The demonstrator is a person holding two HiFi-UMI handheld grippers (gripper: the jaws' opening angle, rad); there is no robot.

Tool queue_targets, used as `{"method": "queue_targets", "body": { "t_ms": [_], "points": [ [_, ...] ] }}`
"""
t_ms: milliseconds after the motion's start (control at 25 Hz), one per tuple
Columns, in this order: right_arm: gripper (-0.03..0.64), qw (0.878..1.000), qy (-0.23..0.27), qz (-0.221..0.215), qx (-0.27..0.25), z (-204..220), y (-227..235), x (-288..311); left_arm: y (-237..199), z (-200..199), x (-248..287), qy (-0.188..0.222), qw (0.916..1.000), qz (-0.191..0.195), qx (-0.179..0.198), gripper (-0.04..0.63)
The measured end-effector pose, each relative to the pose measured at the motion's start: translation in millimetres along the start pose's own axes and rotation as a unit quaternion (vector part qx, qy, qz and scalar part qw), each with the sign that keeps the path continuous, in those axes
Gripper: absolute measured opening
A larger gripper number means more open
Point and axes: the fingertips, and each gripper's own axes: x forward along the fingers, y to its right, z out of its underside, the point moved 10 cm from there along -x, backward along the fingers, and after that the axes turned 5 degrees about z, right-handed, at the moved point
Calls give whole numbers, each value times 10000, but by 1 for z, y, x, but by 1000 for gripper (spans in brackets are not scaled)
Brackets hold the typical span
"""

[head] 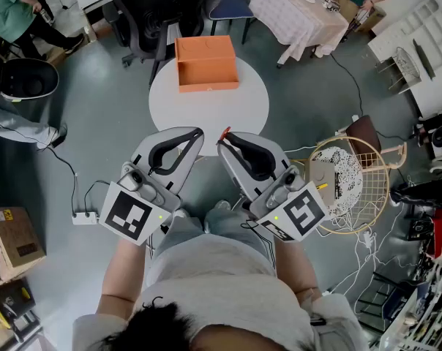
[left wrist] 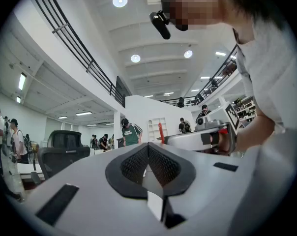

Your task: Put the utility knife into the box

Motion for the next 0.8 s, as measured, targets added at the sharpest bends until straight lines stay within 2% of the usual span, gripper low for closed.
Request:
{"method": "queue_targets", "body": {
  "t_ms": [480, 800],
  "points": [
    [57, 9998, 20, 200, -38, 4, -30, 13, -12, 5, -26, 19, 9997, 226, 11, 9],
    [55, 9994, -22, 315, 172, 7, -21, 18, -22, 11, -24, 7, 9998, 201, -44, 9]
  ]
}}
